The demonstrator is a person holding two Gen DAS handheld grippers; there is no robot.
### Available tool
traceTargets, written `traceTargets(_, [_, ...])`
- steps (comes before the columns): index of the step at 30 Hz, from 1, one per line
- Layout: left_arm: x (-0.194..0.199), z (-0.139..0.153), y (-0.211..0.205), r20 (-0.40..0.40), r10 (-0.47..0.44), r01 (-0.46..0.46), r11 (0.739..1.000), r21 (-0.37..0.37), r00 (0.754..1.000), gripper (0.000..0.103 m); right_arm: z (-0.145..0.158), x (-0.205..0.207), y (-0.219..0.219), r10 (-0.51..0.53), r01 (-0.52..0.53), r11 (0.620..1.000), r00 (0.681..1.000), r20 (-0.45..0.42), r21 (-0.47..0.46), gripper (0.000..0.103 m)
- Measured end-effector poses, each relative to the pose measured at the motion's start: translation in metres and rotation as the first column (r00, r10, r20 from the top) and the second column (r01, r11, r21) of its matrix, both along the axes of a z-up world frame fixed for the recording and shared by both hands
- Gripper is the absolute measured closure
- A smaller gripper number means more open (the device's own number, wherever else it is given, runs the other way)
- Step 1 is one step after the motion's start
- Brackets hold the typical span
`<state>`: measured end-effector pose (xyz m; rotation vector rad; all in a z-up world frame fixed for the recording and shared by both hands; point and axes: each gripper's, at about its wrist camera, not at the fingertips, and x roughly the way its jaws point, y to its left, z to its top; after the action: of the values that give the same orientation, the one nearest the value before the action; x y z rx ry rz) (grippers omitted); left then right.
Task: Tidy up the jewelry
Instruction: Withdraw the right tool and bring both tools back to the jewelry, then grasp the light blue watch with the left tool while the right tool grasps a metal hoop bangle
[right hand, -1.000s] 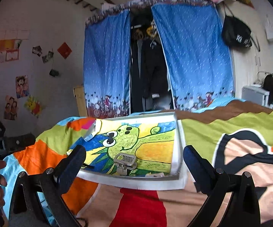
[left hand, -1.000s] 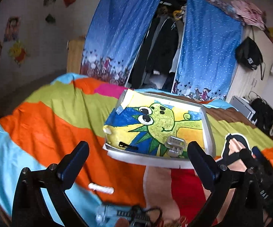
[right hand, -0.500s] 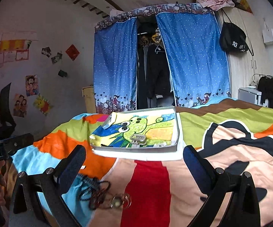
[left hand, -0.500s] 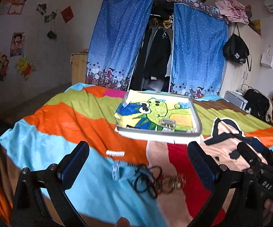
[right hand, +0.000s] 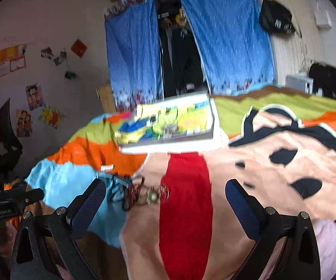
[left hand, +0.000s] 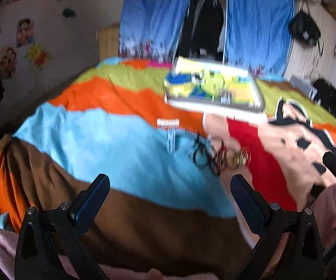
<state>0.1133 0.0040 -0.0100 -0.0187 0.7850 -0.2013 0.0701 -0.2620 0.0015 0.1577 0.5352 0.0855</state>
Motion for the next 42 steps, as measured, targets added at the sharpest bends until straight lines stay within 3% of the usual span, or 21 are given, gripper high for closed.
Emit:
traceTargets(8, [0.015, -0.022, 0.003, -0.123, 0.005, -0.007, 1.000, -0.016, 0.992, 0.001, -0.029, 0.024, 0.007, 0.010, -0.015, 1.000, 0.982, -0.189, -0.023, 0.000])
traceTargets(13, [0.035, -0.037, 0.013, -0.205, 0.032, -0.043, 0.998, -0.046, 0.978, 0.002, -0.048, 0.046, 0.016, 0.024, -0.047, 0.997, 0.950, -0.313, -0.065, 0.000])
traceTargets(18, [0.055, -0.042, 0.024, -0.245, 0.049, -0.073, 0.993, -0.088, 0.968, 0.002, -0.061, 0.069, 0.016, 0.080, -0.101, 0.994, 0.917, -0.391, -0.033, 0.000])
traceTargets(24, [0.074, -0.046, 0.027, -0.248, 0.068, -0.090, 0.993, -0.078, 0.966, 0.002, -0.071, 0.096, 0.009, 0.121, -0.127, 0.992, 0.888, -0.444, 0.018, 0.000])
traceTargets(29, [0.089, -0.057, 0.023, -0.253, 0.070, -0.088, 0.994, -0.060, 0.965, 0.002, -0.075, 0.113, 0.004, 0.131, -0.128, 0.991, 0.886, -0.444, 0.037, 0.000])
traceTargets(35, [0.109, -0.068, 0.020, -0.255, 0.064, -0.084, 0.994, -0.067, 0.965, 0.002, -0.081, 0.132, -0.002, 0.136, -0.128, 0.991, 0.891, -0.433, 0.048, 0.009])
traceTargets(41, [0.129, -0.073, 0.016, -0.230, 0.057, -0.078, 0.994, -0.080, 0.972, 0.002, -0.093, 0.151, -0.004, 0.132, -0.132, 0.991, 0.883, -0.451, 0.030, 0.026])
traceTargets(42, [0.132, -0.073, 0.015, -0.221, 0.055, -0.074, 0.994, -0.079, 0.974, 0.003, -0.096, 0.154, -0.004, 0.130, -0.132, 0.991, 0.880, -0.457, 0.028, 0.033])
